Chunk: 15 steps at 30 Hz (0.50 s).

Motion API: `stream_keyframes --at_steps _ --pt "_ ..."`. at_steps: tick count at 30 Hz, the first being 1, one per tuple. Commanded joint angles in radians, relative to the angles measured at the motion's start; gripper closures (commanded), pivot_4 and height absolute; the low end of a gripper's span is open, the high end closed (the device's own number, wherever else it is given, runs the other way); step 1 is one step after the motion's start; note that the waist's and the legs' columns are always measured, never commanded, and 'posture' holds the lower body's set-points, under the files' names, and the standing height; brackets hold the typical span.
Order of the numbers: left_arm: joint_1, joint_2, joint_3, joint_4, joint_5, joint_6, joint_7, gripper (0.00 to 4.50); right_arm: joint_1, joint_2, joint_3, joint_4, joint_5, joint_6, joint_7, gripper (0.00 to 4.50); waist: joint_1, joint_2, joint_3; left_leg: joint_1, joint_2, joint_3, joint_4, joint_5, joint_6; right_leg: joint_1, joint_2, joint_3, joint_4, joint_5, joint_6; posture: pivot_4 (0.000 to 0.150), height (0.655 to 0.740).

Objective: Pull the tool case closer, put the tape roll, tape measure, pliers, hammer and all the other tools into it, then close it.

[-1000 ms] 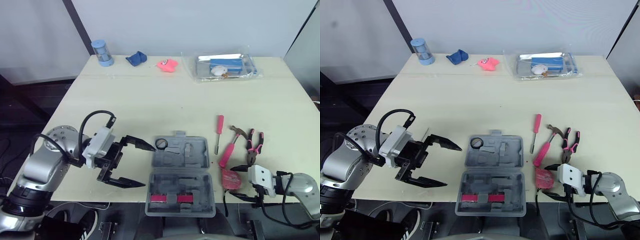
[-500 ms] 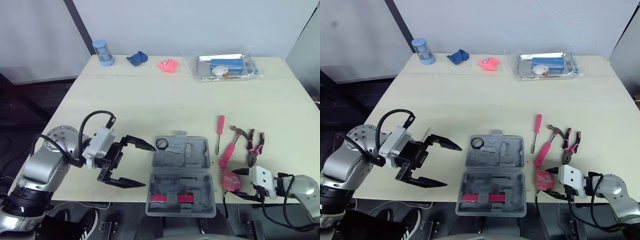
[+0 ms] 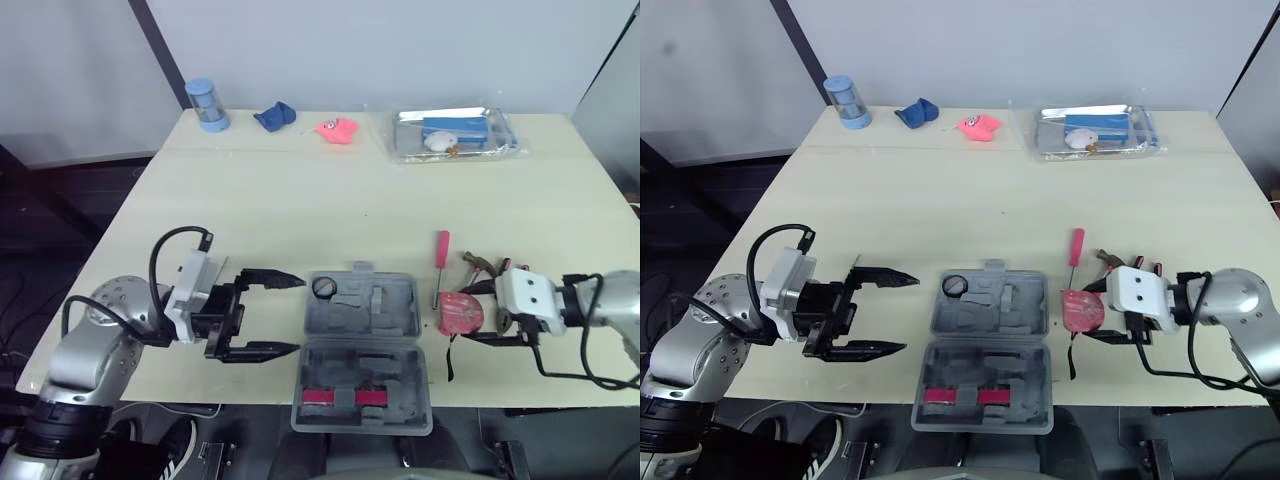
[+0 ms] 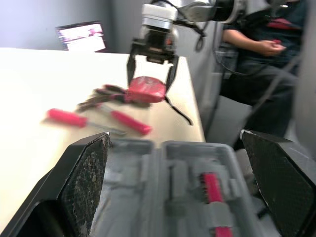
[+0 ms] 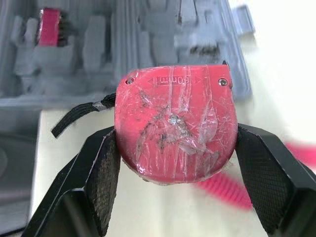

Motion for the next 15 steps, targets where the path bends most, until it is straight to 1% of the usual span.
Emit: stream_keyframes --at_steps 1,5,9,15 --pt "0.028 -0.006 0.054 -0.039 -0.005 0.009 0.037 0.0 -0.123 0.041 0.099 0.019 -0.078 0.064 0.01 1.53 -0.001 0.0 0.0 0.0 0.0 0.0 0.0 0.0 0.0 0.0 0.0 0.0 0.0 0.0 0.0 0.15 0.74" --pt "0.046 -0.003 0.088 -0.037 0.007 0.012 0.07 0.0 -0.256 0.099 0.226 0.083 -0.174 0.143 0.034 1.53 -0.001 0.0 0.0 0.0 0.0 -0.001 0.0 0.0 0.0 0.0 0.0 -0.001 0.0 0.0 0.0 0.15 0.74" --pt "0.058 0.013 0.13 -0.017 0.014 0.019 0.083 0.0 -0.37 0.186 0.314 0.175 -0.249 0.159 0.032 1.53 -0.005 0.0 0.0 0.0 0.0 -0.001 0.0 0.0 0.0 0.0 0.0 -0.001 0.0 0.0 0.0 0.15 0.74" --pt "0.09 0.051 0.155 0.017 0.048 0.004 0.029 0.0 -0.469 0.259 0.402 0.28 -0.329 0.167 0.067 1.53 -0.003 0.0 0.001 -0.001 0.0 -0.001 -0.001 0.0 0.0 -0.002 0.0 -0.001 0.0 0.0 0.0 0.15 0.74"
